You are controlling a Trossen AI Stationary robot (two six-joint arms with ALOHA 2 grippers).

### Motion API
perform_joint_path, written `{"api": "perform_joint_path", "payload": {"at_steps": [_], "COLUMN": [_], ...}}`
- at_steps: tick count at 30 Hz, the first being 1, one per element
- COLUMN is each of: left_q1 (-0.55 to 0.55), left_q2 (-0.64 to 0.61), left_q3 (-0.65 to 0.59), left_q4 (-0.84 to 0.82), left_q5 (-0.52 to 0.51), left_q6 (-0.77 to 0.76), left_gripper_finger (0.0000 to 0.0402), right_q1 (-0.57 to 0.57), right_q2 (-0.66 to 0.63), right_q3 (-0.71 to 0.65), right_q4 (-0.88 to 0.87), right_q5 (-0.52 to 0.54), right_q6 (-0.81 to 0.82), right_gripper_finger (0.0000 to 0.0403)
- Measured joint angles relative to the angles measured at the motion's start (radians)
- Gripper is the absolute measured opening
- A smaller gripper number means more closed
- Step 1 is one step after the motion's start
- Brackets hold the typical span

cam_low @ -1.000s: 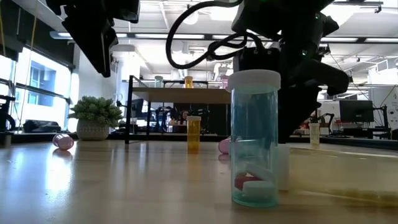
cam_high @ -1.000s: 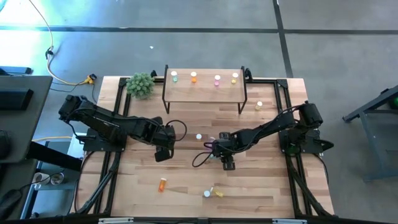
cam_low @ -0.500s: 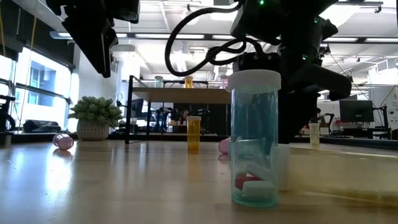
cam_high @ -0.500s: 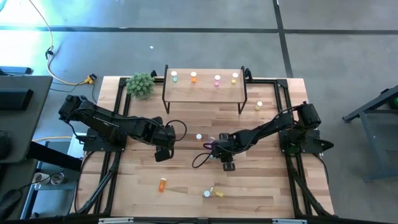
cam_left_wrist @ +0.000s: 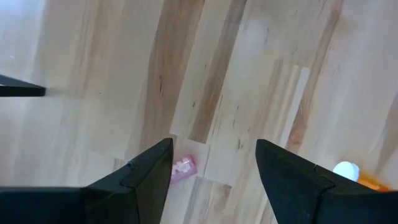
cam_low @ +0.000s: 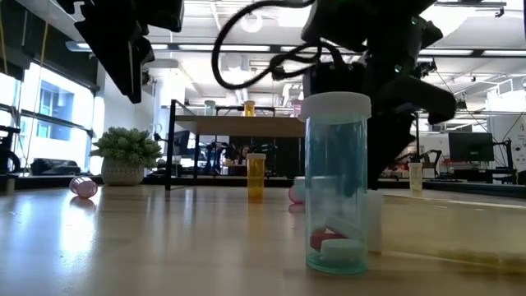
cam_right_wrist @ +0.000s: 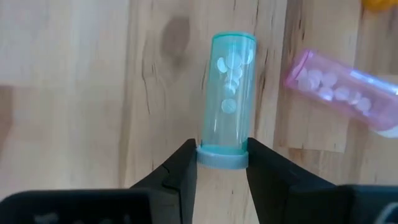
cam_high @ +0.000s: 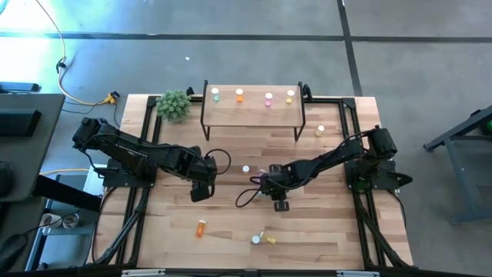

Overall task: Pick and place medicine bottles onto shelf by color
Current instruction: Put the top blue pill bottle on the shelf aligned with the blue pill bottle

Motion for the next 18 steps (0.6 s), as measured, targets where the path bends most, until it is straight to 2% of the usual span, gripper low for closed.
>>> {"api": "perform_joint_path", "payload": {"at_steps": [6, 12, 18], "left_q1": [0.01, 0.066, 0.154], "left_q2": [0.0, 0.0, 0.0], "left_q3": [0.0, 0.0, 0.0], "left_q4": [0.0, 0.0, 0.031], "left_q5": [0.011, 0.145, 0.262], "left_q6": [-0.02, 0.01, 0.053], "left_gripper_finger": [0.0238, 0.0239, 0.0239], "right_q1": [0.005, 0.032, 0.057], "right_q2": [0.0, 0.0, 0.0], "right_q3": [0.047, 0.099, 0.183], "right_q4": [-0.026, -0.053, -0.112], "right_q5": [0.0, 0.003, 0.075], "right_q6": [-0.03, -0.079, -0.157], "right_gripper_finger": [0.0104, 0.0103, 0.0103]}}
